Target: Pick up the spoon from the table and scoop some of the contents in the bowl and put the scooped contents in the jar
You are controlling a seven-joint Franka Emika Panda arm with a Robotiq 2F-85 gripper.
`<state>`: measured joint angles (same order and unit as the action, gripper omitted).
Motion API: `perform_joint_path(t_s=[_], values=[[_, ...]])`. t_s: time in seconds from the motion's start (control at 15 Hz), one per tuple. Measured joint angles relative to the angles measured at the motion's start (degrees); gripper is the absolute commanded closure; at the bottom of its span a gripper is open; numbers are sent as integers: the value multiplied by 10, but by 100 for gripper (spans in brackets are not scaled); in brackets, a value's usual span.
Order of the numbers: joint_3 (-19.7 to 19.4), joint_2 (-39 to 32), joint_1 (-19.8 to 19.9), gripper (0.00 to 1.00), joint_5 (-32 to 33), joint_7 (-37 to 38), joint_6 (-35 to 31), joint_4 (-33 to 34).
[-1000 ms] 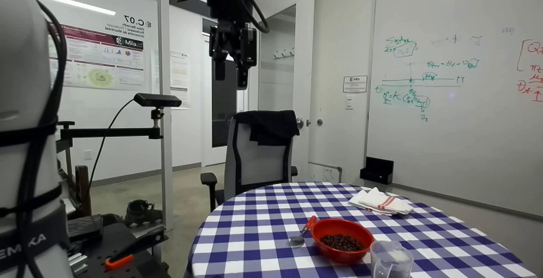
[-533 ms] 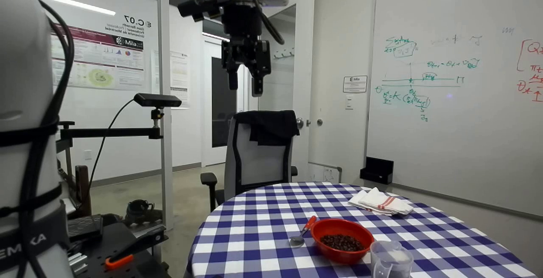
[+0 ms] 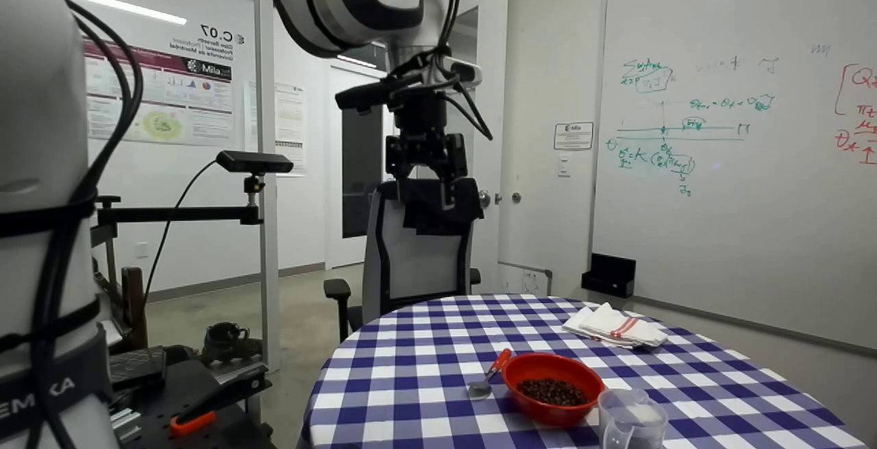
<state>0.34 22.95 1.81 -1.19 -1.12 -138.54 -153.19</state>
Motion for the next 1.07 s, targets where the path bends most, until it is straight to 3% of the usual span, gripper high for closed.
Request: perform_joint_path(t_s=[0.53, 1.07], values=[[22, -185, -3, 0, 22, 37, -52, 138], [10, -365, -23, 0, 115, 125, -67, 277]])
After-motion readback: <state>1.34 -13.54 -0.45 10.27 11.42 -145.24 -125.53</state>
